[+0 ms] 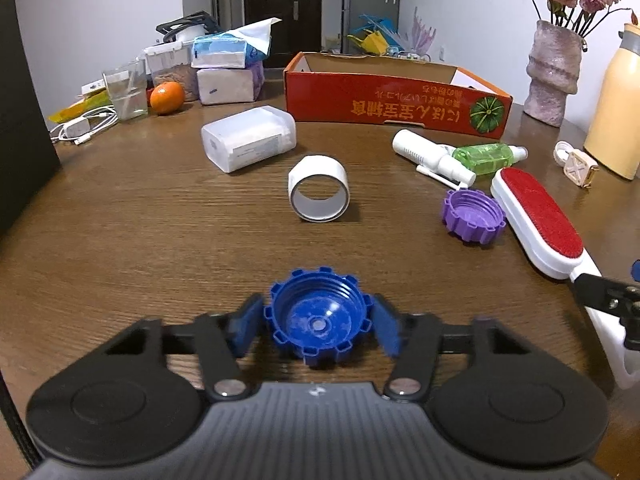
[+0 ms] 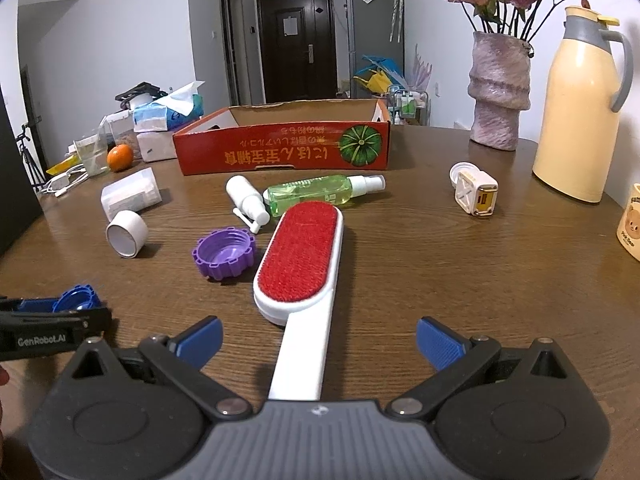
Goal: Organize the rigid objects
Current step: 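Close the right tool on the red lint brush while the left tool holds the blue cap, then carry the blue cap with the left tool while the right tool carries the lint brush to the cardboard box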
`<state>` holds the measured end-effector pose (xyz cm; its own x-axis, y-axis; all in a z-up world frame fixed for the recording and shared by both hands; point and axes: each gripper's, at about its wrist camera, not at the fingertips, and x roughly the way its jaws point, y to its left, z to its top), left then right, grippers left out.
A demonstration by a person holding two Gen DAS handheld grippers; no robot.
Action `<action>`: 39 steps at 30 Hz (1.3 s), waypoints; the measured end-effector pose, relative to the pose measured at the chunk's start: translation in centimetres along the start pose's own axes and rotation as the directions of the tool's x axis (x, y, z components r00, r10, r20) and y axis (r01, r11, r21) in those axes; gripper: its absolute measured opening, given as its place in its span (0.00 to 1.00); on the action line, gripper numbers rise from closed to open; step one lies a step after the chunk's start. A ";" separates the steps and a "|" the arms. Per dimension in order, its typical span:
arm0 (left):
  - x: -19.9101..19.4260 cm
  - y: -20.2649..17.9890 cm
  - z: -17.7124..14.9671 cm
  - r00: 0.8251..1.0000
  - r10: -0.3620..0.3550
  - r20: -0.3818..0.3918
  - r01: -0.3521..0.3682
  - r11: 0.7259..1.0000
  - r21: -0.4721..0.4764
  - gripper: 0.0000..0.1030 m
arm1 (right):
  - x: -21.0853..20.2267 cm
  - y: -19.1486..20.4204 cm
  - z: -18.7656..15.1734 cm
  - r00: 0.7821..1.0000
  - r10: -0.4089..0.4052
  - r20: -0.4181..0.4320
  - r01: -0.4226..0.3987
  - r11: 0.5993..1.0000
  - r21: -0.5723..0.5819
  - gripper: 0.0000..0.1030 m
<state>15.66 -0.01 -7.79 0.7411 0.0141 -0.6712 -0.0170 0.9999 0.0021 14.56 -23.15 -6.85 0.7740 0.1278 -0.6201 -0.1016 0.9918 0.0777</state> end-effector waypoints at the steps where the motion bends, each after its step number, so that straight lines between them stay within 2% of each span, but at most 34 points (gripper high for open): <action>1: 0.0 0.1 0.0 1.000 -0.006 0.001 0.006 1.000 -0.004 0.53 | 0.1 0.0 0.0 1.000 0.000 -0.002 0.000 1.000 0.000 1.00; 20: 0.1 0.9 2.0 0.999 -0.009 0.039 0.010 1.000 -0.011 0.53 | 2.7 1.6 2.1 1.000 -0.021 0.002 0.021 0.998 -0.053 0.98; 26: 0.4 1.0 2.4 0.999 -0.016 0.046 0.016 1.000 -0.003 0.53 | 4.3 2.3 2.6 1.000 -0.026 -0.009 0.025 0.997 -0.069 0.85; 28: 0.4 0.9 2.5 0.999 -0.021 0.050 0.021 1.000 0.000 0.53 | 4.6 2.6 2.6 1.000 -0.028 -0.011 0.028 0.996 -0.079 0.76; 30: 0.4 0.9 2.6 0.998 -0.023 0.052 0.023 1.000 0.002 0.53 | 5.1 2.8 2.7 0.999 -0.026 -0.025 0.023 0.996 -0.087 0.62; 32: 0.5 0.8 2.7 0.998 -0.026 0.054 0.026 1.000 0.005 0.53 | 5.2 2.8 2.6 0.999 -0.035 -0.025 0.033 0.995 -0.095 0.55; 39: 0.6 0.6 2.9 0.998 -0.033 0.054 0.032 0.999 0.010 0.53 | 4.9 2.4 2.6 1.000 -0.012 -0.013 0.011 0.998 -0.064 0.54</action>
<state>18.01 0.62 -6.07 0.7767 -0.0180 -0.6296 0.0133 0.9998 -0.0121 19.76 -20.11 -7.67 0.7671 0.1163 -0.6309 -0.1328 0.9909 0.0212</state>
